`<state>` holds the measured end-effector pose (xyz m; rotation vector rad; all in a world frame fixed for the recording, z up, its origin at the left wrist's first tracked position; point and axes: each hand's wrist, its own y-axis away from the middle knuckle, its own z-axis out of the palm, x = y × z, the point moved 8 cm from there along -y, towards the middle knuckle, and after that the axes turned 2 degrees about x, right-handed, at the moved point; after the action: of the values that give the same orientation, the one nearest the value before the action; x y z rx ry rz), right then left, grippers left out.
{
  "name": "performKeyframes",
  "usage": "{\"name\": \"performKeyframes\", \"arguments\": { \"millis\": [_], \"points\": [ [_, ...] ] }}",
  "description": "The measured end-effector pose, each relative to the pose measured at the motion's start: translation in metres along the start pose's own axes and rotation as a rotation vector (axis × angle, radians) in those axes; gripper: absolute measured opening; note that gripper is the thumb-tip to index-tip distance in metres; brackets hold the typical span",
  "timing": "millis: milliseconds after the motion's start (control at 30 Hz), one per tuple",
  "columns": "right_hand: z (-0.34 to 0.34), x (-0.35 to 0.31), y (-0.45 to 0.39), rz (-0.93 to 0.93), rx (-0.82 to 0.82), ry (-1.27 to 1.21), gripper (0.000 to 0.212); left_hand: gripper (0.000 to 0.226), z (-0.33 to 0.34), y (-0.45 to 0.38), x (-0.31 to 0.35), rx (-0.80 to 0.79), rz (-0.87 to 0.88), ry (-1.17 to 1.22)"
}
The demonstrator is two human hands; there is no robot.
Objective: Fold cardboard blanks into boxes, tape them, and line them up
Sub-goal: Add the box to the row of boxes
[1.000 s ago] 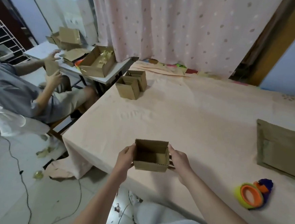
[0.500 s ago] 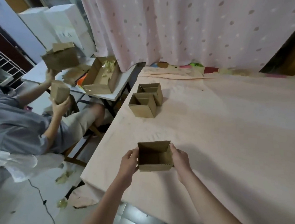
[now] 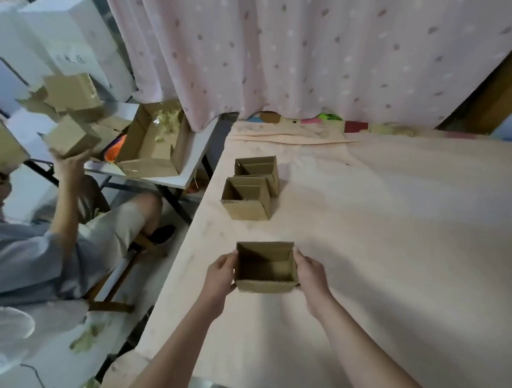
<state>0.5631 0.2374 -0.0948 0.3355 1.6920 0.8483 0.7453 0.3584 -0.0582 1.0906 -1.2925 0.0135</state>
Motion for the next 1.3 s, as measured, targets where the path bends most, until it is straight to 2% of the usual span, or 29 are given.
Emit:
{"name": "performKeyframes", "arguments": {
  "millis": [233, 500, 633, 767, 867, 1000, 1133, 1300],
  "points": [
    [0.039, -0.020, -0.015, 0.020, 0.128, -0.045, 0.033, 0.022, -0.024, -0.062, 0.024, -0.143, -0.019, -0.044],
    [0.092, -0.044, -0.039, 0.068, 0.208, -0.021, 0.040, 0.020, -0.050, -0.132, 0.052, -0.231, -0.017, -0.135],
    [0.107, -0.053, -0.064, 0.068, 0.235, 0.035, 0.063, 0.024, -0.052, -0.167, 0.056, -0.252, -0.047, -0.121],
    [0.115, -0.066, -0.083, 0.077, 0.229, 0.083, 0.053, 0.027, -0.046, -0.196, 0.052, -0.274, -0.085, -0.128],
    [0.117, -0.067, -0.102, 0.096, 0.237, 0.102, 0.051, 0.038, -0.041, -0.213, 0.050, -0.270, -0.091, -0.150],
    [0.119, -0.054, -0.122, 0.133, 0.246, 0.111, 0.075, 0.046, -0.039, -0.224, 0.043, -0.241, -0.081, -0.191],
    [0.122, -0.068, -0.121, 0.107, 0.262, 0.174, 0.064, 0.044, -0.039, -0.229, 0.045, -0.248, -0.065, -0.172],
    [0.121, -0.064, -0.124, 0.103, 0.237, 0.199, 0.067, 0.036, -0.040, -0.228, 0.045, -0.267, -0.077, -0.144]
  ]
}}
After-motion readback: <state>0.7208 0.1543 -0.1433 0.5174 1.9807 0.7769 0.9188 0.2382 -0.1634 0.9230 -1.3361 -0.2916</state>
